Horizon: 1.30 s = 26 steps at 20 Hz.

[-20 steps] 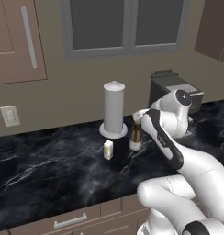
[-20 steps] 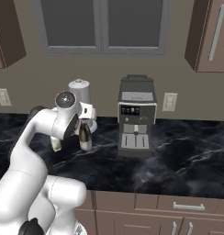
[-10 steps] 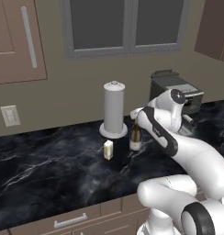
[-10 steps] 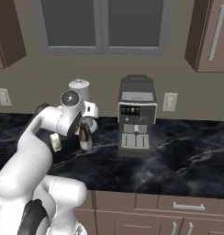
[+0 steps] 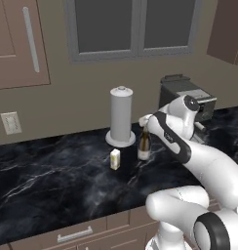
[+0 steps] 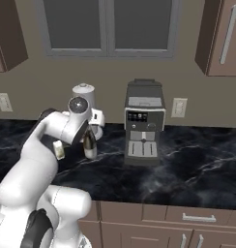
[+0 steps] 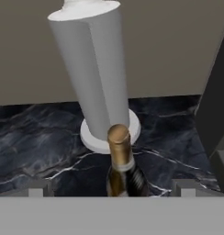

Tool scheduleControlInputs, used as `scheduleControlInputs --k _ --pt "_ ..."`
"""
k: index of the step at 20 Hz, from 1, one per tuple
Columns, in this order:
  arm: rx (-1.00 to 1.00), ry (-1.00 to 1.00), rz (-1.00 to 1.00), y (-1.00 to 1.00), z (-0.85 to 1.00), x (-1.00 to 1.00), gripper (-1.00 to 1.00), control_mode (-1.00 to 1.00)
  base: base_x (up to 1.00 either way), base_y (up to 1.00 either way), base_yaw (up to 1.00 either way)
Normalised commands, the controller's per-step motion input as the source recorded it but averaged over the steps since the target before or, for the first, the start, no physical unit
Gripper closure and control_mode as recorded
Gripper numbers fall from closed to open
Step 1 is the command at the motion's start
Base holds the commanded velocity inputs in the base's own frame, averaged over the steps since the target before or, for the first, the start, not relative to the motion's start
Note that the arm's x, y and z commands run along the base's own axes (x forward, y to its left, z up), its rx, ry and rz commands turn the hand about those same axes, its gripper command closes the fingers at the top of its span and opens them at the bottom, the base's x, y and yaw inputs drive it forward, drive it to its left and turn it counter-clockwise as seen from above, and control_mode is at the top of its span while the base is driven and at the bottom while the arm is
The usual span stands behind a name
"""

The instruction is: Move the drinks to the dining counter.

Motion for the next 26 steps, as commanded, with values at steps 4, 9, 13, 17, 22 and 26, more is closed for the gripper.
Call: scheduleControlInputs --k 4,9,13,17,22,26 --pt "0.09 0.01 0.0 0.0 -0.44 0.0 -1.0 -1.0 0.0 0.0 0.0" --pt "0.04 0.0 0.0 0.0 -0.3 0.0 -1.0 -1.0 0.0 0.0 0.0" --pt "0.06 0.0 0.0 0.0 -0.23 0.0 -1.0 -1.0 0.0 0.0 0.0" --pt "0.04 0.0 0.0 0.0 -0.12 0.0 -1.0 -1.0 0.0 0.0 0.0" --pt "0.01 0.0 0.0 0.0 -0.01 0.02 -1.0 -1.0 0.0 0.0 0.0" --pt "0.0 0.0 0.0 0.0 -0.01 0.05 -1.0 -1.0 0.0 0.0 0.0"
